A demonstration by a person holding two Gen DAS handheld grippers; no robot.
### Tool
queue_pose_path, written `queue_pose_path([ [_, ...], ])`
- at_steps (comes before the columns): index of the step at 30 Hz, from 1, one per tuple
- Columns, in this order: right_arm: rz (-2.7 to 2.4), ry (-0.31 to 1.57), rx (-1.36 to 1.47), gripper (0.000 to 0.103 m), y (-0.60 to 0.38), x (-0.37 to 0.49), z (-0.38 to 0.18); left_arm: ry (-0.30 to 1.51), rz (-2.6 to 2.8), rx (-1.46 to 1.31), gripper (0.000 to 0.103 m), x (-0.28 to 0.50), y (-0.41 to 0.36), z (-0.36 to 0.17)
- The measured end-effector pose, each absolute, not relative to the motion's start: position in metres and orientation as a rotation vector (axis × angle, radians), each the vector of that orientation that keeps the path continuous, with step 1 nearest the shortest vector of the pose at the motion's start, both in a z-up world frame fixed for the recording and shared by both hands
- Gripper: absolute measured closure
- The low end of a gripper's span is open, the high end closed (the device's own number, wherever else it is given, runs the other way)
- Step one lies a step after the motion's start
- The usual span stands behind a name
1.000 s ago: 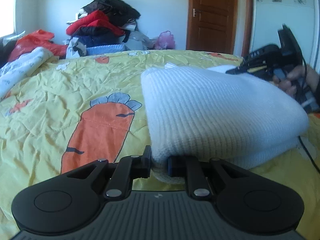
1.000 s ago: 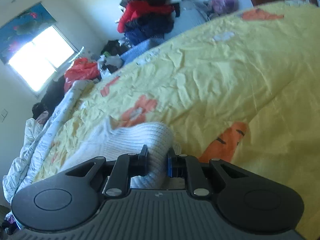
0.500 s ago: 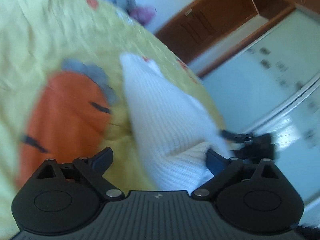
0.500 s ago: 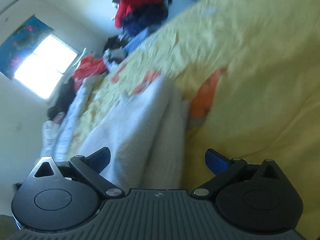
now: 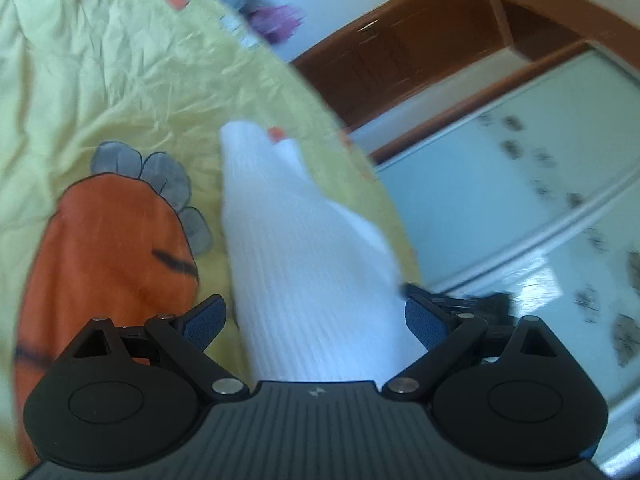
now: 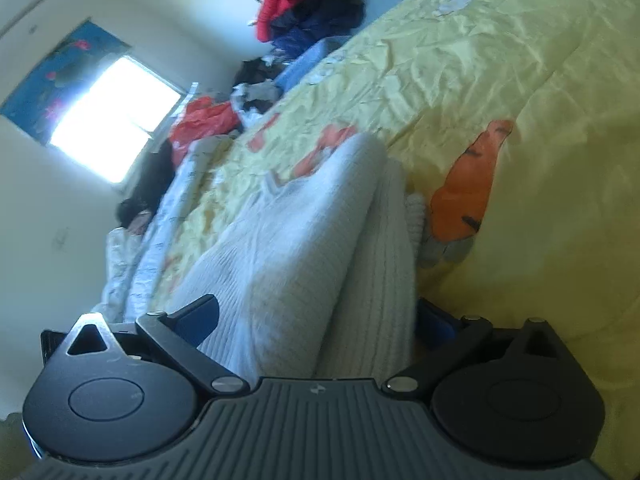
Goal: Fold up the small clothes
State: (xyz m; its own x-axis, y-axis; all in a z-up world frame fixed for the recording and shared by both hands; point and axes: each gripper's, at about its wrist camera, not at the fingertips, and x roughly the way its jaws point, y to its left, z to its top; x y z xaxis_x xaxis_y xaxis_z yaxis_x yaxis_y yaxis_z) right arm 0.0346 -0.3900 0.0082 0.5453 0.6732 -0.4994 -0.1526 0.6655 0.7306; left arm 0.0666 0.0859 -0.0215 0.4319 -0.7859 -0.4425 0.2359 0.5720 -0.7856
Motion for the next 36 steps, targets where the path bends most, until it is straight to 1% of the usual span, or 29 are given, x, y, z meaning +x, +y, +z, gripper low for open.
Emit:
queue_pose_path([
  [2,0.494,0.839,0.691,0.002,-0.395,0.039,0.012,0.944,-0.672,-0.673,0.006,0.089,0.068,-0.029],
  [4,0.494,0.865,0.718,0.005,-0.394,0.045,0.005,0.938,-0.698,-0.678,0.006,0.103,0.057,-0.033],
  [6,0.537,0.861,0.682,0.018,-0.383,0.045,0.004,0.943,-0.671,-0.648,0.013,0.112,0.045,-0.03],
  [7,0.532,0.862,0.65,0.03,-0.379,0.044,0.005,0.94,-0.645,-0.623,0.025,0.114,0.041,-0.026],
  [8,0.523,0.866,0.607,0.036,-0.371,0.044,0.007,0.926,-0.631,-0.593,0.043,0.112,0.041,-0.02],
  [9,0.527,0.855,0.579,0.045,-0.367,0.043,0.011,0.898,-0.623,-0.556,0.051,0.109,0.043,-0.009],
  [10,0.532,0.834,0.567,0.051,-0.365,0.042,0.016,0.88,-0.618,-0.53,0.055,0.106,0.045,-0.001],
  [12,0.559,0.793,0.587,0.055,-0.364,0.04,0.028,0.852,-0.607,-0.473,0.055,0.098,0.052,0.016],
  [14,0.611,0.758,0.599,0.056,-0.355,0.043,0.039,0.838,-0.588,-0.424,0.055,0.099,0.061,0.026],
  [16,0.627,0.754,0.594,0.056,-0.342,0.053,0.04,0.855,-0.545,-0.442,0.054,0.109,0.076,0.025],
  [18,0.632,0.778,0.632,0.056,-0.33,0.067,0.032,0.885,-0.502,-0.459,0.05,0.122,0.088,0.014],
  [19,0.628,0.795,0.647,0.054,-0.325,0.074,0.025,0.899,-0.485,-0.475,0.038,0.126,0.093,0.004],
  [20,0.614,0.81,0.636,0.051,-0.32,0.079,0.018,0.91,-0.481,-0.52,0.023,0.127,0.099,-0.007],
  [21,0.597,0.82,0.62,0.041,-0.318,0.082,0.012,0.918,-0.477,-0.56,0.019,0.124,0.104,-0.012],
  [22,0.582,0.832,0.636,0.029,-0.321,0.081,0.009,0.926,-0.482,-0.604,0.018,0.118,0.11,-0.016],
  [24,0.557,0.859,0.678,0.024,-0.328,0.072,0.008,0.919,-0.539,-0.672,0.018,0.098,0.12,-0.019],
  [25,0.561,0.853,0.699,0.024,-0.335,0.063,0.009,0.91,-0.568,-0.708,0.013,0.086,0.124,-0.021],
  [26,0.574,0.836,0.711,0.02,-0.343,0.053,0.012,0.908,-0.598,-0.743,0.008,0.075,0.127,-0.024],
  [27,0.586,0.816,0.721,0.007,-0.351,0.042,0.016,0.914,-0.62,-0.764,0.007,0.067,0.126,-0.028],
  [28,0.6,0.809,0.727,0.001,-0.356,0.033,0.018,0.917,-0.646,-0.784,0.007,0.057,0.127,-0.032],
  [30,0.619,0.819,0.721,0.001,-0.36,0.018,0.019,0.902,-0.7,-0.777,0.007,0.041,0.123,-0.036],
  [32,0.635,0.89,0.673,0.002,-0.352,0.011,0.014,0.887,-0.705,-0.73,0.006,0.034,0.113,-0.035],
  [33,0.645,0.933,0.642,0.008,-0.343,0.008,0.01,0.882,-0.691,-0.707,0.007,0.033,0.108,-0.034],
  [34,0.667,0.949,0.62,0.024,-0.335,0.006,0.007,0.884,-0.67,-0.688,0.012,0.033,0.102,-0.032],
  [35,0.704,0.938,0.608,0.035,-0.327,0.001,0.006,0.901,-0.635,-0.668,0.035,0.034,0.097,-0.03],
  [36,0.706,0.961,0.6,0.038,-0.318,-0.001,0.003,0.92,-0.601,-0.635,0.043,0.034,0.094,-0.03],
])
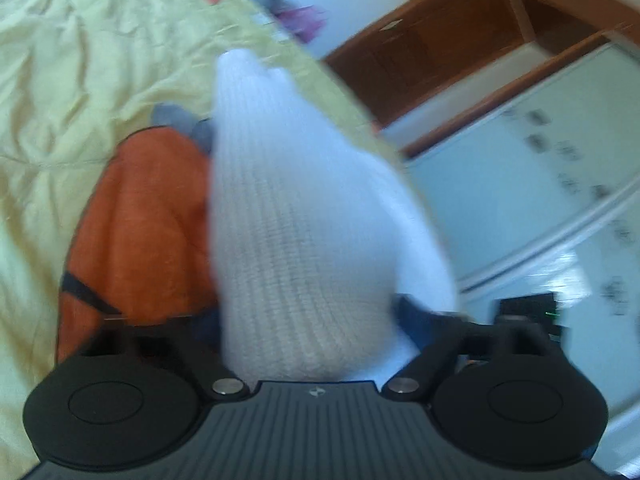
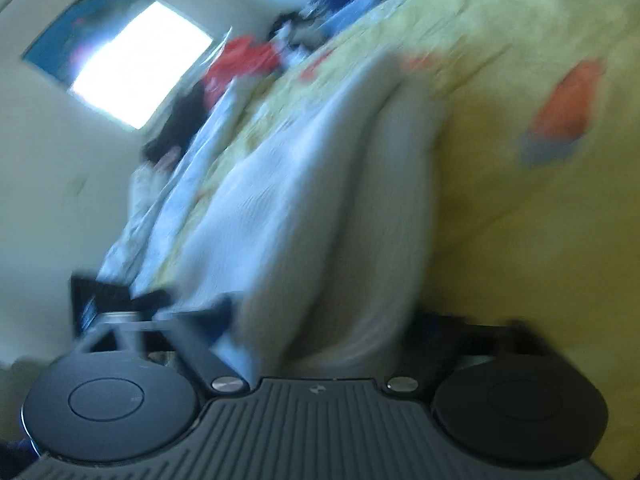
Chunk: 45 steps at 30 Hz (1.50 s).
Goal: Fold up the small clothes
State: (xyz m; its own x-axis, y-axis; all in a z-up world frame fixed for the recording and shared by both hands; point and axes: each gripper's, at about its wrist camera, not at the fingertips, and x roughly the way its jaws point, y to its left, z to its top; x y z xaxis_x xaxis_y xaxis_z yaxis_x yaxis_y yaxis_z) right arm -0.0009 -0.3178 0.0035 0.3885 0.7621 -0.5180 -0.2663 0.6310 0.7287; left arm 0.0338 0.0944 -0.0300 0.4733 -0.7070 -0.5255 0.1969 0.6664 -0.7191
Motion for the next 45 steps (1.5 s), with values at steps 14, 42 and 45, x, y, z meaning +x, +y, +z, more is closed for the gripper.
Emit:
queue_pose_path([
  [14,0.698,0.932,0.605,0.039,-0.33,-0.037,0.0,0.83,-0.582,-0.455,0.041,-0.023,0.1,-0.019],
  [42,0.362,0.648,0.058,0.03,-0.215,0.01,0.06,0.485,-0.274,0.238,0.018,-0.038,-0.036,0.006],
  [45,0.405,0.605,0.072,0.027,-0.213,-0.011,0.07,0.482,-0.269,0.243,0.017,-0.037,-0.038,0.005],
])
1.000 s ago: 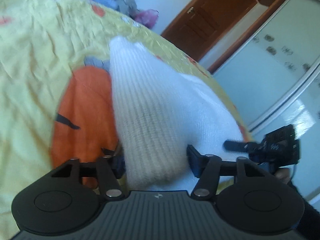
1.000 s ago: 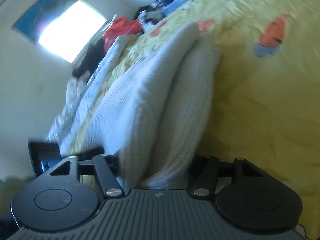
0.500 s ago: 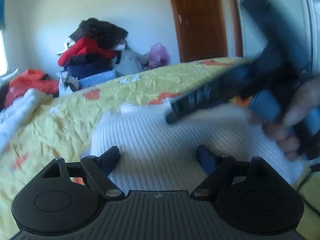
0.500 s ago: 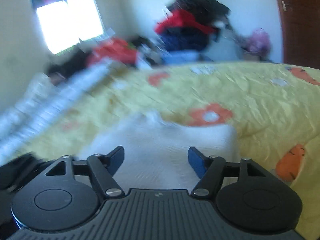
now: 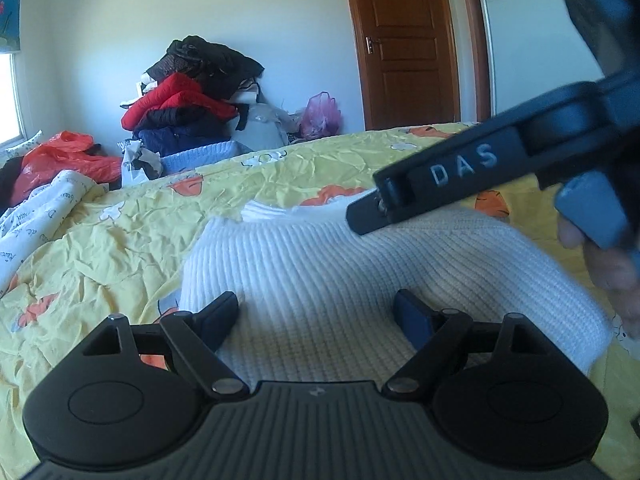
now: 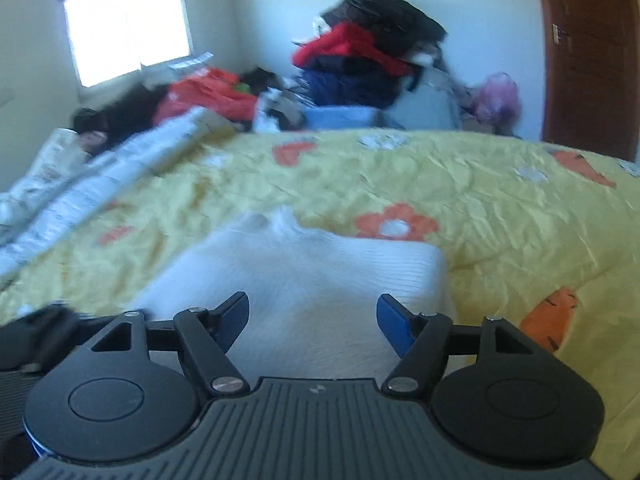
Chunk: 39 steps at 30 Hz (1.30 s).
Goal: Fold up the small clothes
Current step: 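Open both tools and release the sweater bundle onto the bed, then pull both open tools back from the folded sweater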
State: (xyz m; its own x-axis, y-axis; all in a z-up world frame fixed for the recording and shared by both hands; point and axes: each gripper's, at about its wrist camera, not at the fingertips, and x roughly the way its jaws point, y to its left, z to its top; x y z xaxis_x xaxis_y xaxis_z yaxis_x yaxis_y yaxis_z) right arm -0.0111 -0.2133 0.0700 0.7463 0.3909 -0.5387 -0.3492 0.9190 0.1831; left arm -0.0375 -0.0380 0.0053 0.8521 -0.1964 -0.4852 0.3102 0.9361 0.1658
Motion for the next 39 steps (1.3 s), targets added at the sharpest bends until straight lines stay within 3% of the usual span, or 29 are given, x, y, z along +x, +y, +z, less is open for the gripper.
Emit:
queue_pose_path([
  [4,0.401,0.677,0.054,0.02,-0.215,0.003,0.042,0.477,-0.265,0.26,0.018,-0.037,-0.042,0.003],
  [9,0.352,0.686,0.068,0.025,-0.217,-0.006,0.058,0.458,-0.252,0.245,0.018,-0.052,-0.033,0.012],
  [11,0.329,0.636,0.073,0.025,-0.219,-0.035,0.072,0.43,-0.267,0.226,0.018,-0.074,-0.02,0.019],
  [15,0.355,0.506,0.135,0.012,-0.252,-0.118,0.086,0.393,-0.222,0.196,0.017,-0.13,0.019,0.02],
  [18,0.319,0.49,0.096,0.011,-0.287,-0.182,0.081,0.393,-0.189,0.155,0.016,-0.172,0.064,0.02],
  [26,-0.072,0.501,-0.337,0.007,-0.386,-0.278,0.09,0.256,0.15,0.554,0.016,-0.191,0.172,0.063],
  [29,-0.299,0.488,-0.64,0.007,-0.4,-0.271,0.089,0.242,0.277,0.485,0.016,-0.173,0.193,0.091],
  [32,-0.364,0.446,-0.789,0.005,-0.386,-0.259,0.081,0.278,0.169,0.3,0.015,-0.167,0.17,0.091],
  [36,-0.087,0.434,-0.516,0.0,-0.331,-0.242,0.078,0.386,-0.019,0.186,0.015,-0.156,0.095,0.048],
  [39,0.128,0.538,-0.208,0.002,-0.298,-0.209,0.063,0.442,-0.119,0.182,0.015,-0.145,0.038,0.017],
])
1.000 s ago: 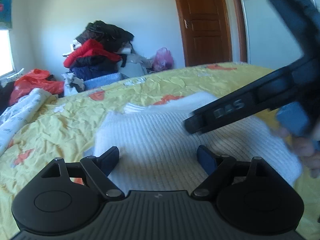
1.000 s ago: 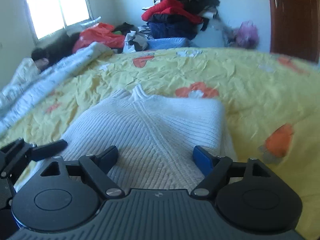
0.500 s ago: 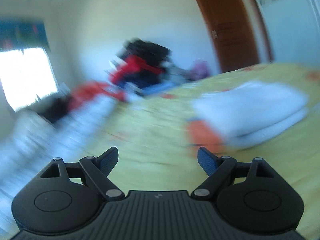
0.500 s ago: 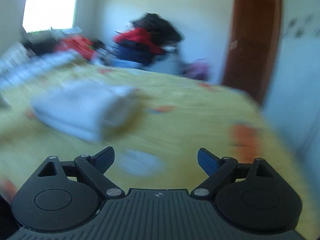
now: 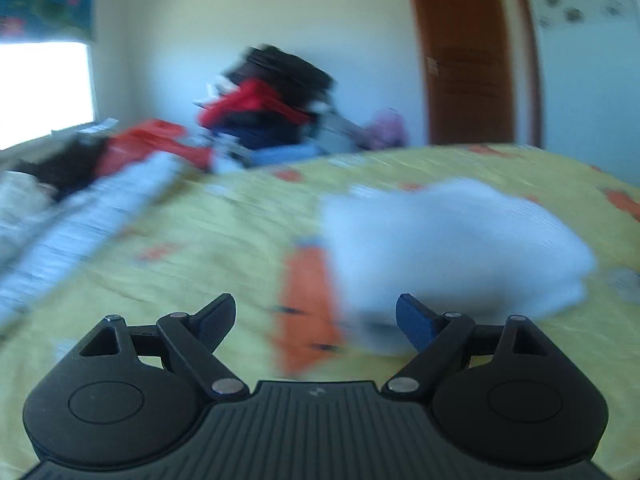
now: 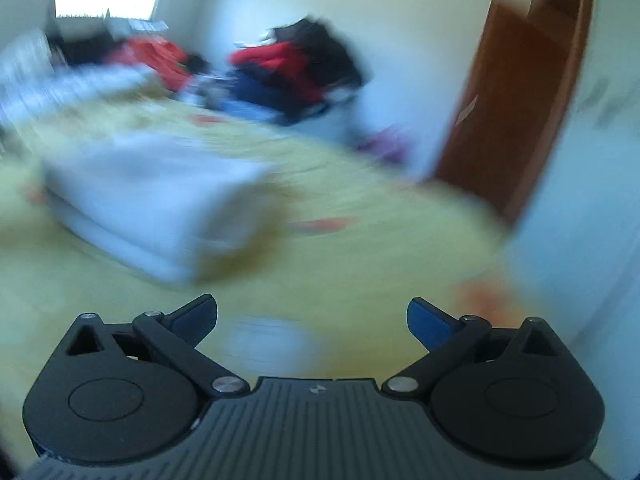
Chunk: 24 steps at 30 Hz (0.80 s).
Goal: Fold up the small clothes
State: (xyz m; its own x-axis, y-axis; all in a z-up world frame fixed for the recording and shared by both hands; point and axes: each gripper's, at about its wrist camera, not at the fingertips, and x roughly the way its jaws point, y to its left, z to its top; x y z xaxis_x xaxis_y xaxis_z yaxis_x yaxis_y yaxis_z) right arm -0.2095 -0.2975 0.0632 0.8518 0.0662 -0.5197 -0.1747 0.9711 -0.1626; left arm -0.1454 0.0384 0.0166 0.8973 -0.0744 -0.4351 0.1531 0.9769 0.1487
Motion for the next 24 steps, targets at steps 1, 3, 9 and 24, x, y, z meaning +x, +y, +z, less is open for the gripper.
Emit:
queue_pose_path([
  [1,0.171,0.58,-0.123,0.002,-0.286,-0.193,0.054,0.453,-0.132,0.182,0.015,-0.141,0.026,0.01],
  [3,0.175,0.637,-0.064,0.002,-0.27,-0.168,0.039,0.486,-0.132,0.178,0.015,-0.135,0.012,-0.003],
  [9,0.1,0.683,-0.071,0.001,-0.238,-0.139,0.01,0.577,-0.087,0.013,0.013,-0.123,0.021,-0.021],
  [24,0.047,0.678,-0.006,0.0,-0.225,-0.142,-0.008,0.673,-0.15,0.029,0.0,-0.106,0.013,-0.031],
])
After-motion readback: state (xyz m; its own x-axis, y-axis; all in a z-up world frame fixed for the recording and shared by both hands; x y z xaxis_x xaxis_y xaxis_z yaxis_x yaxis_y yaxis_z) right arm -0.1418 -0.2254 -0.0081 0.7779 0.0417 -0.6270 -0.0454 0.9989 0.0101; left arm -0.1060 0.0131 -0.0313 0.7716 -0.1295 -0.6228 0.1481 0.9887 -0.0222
